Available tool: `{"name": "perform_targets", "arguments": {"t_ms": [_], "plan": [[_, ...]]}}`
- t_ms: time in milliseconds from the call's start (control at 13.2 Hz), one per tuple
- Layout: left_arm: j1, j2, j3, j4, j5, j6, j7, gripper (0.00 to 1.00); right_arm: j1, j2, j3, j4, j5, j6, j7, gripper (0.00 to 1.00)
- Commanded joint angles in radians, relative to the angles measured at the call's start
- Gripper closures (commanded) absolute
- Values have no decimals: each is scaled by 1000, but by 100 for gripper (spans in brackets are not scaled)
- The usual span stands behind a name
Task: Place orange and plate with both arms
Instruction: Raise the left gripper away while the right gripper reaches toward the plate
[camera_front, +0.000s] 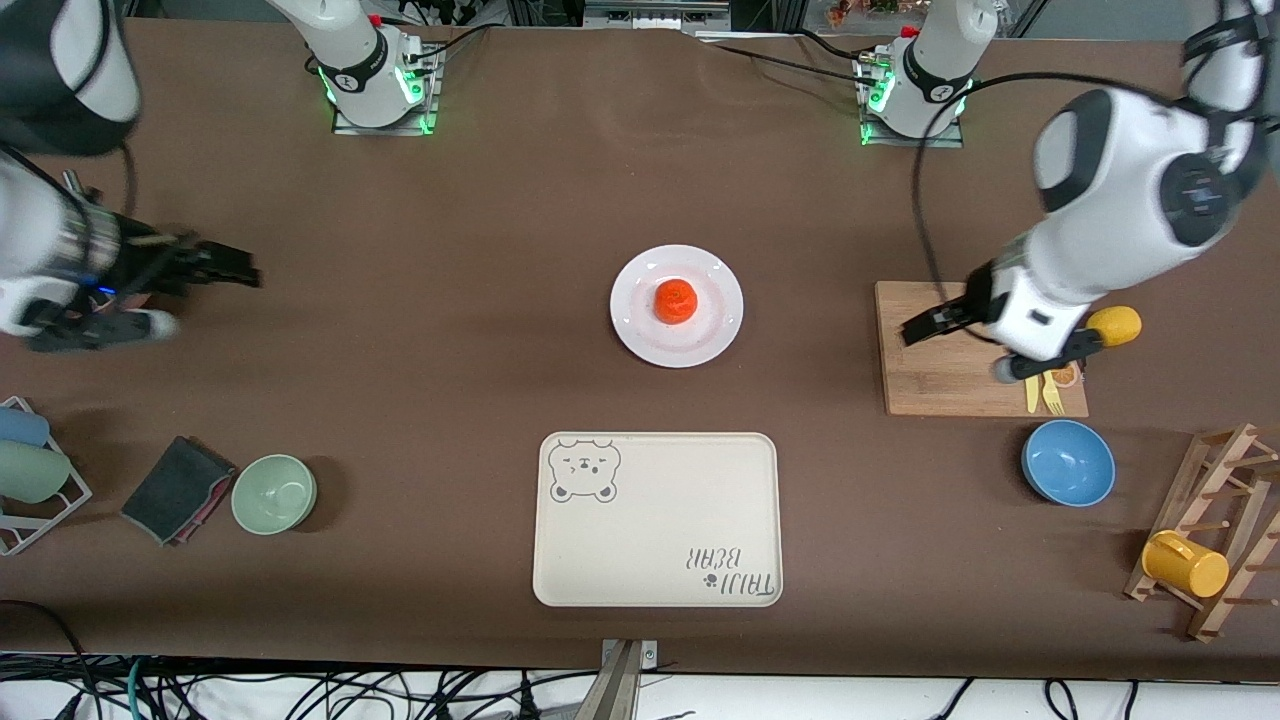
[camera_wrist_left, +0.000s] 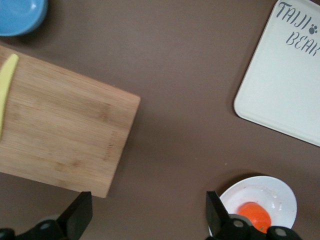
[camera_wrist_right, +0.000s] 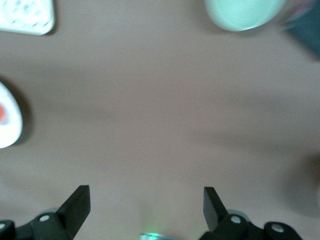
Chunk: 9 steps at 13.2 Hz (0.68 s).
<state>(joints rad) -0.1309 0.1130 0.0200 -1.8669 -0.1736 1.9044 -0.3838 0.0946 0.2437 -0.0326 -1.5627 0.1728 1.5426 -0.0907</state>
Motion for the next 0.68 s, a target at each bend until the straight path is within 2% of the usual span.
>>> {"name": "perform_targets", "arguments": {"t_ms": [0, 76, 152, 228, 380, 607], "plan": [[8, -102, 54, 7, 95, -124, 143, 0, 46, 127, 5, 15, 117, 40, -7, 0], [8, -110, 52, 59, 155, -195, 166, 0, 56, 146, 11, -9, 149, 80, -9, 0], [8, -111, 51, 113, 190, -270, 169, 0, 57, 155, 26, -58, 248, 149, -15, 0], [10, -118, 52, 148, 193, -318, 169, 0, 57, 154, 46, -118, 292, 225, -15, 0], [8, -127, 46, 208, 192, -399, 161, 0, 57, 151, 124, -225, 354, 389, -15, 0], [10, -133, 47, 244, 192, -410, 151, 0, 57, 147, 252, -406, 555, 707, -33, 0]]}}
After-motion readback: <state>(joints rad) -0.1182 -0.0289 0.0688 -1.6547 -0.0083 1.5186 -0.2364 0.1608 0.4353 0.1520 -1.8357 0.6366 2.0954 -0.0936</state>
